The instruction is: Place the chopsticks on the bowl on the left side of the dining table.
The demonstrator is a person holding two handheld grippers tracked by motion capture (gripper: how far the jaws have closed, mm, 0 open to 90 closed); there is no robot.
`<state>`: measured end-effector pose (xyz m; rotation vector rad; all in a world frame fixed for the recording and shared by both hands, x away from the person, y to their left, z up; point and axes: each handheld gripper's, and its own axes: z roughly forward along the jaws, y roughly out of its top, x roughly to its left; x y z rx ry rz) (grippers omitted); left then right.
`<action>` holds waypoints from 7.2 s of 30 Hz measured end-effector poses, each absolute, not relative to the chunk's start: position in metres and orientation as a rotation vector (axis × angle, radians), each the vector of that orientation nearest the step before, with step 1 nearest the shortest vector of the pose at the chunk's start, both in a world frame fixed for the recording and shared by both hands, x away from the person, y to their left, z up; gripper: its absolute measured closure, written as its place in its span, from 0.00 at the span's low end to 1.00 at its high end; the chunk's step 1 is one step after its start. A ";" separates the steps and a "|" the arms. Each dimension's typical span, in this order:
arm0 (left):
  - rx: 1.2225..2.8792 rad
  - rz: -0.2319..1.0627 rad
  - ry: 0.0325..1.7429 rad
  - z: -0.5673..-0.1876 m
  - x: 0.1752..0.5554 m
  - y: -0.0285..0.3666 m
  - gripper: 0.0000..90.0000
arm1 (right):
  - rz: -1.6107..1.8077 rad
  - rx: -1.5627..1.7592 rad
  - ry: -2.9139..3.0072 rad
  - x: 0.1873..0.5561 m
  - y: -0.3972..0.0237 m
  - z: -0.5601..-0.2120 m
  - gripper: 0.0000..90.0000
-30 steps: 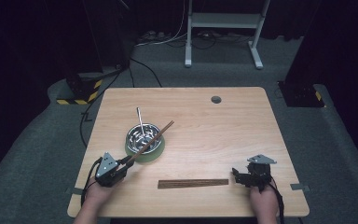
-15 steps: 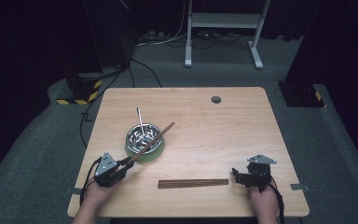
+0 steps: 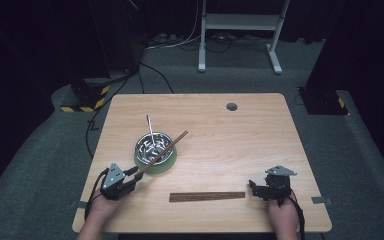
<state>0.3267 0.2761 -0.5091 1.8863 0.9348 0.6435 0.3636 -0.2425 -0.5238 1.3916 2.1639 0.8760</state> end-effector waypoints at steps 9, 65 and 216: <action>1.882 0.713 1.008 -0.506 0.331 0.284 0.70 | 0.876 1.391 2.167 0.364 -0.243 -0.524 0.12; 1.759 0.864 1.312 -0.510 0.374 0.304 0.66 | 0.970 1.304 2.188 0.369 -0.203 -0.493 0.20; 1.745 0.799 1.286 -0.516 0.382 0.313 0.69 | 1.062 1.031 2.183 0.440 -0.043 -0.499 0.65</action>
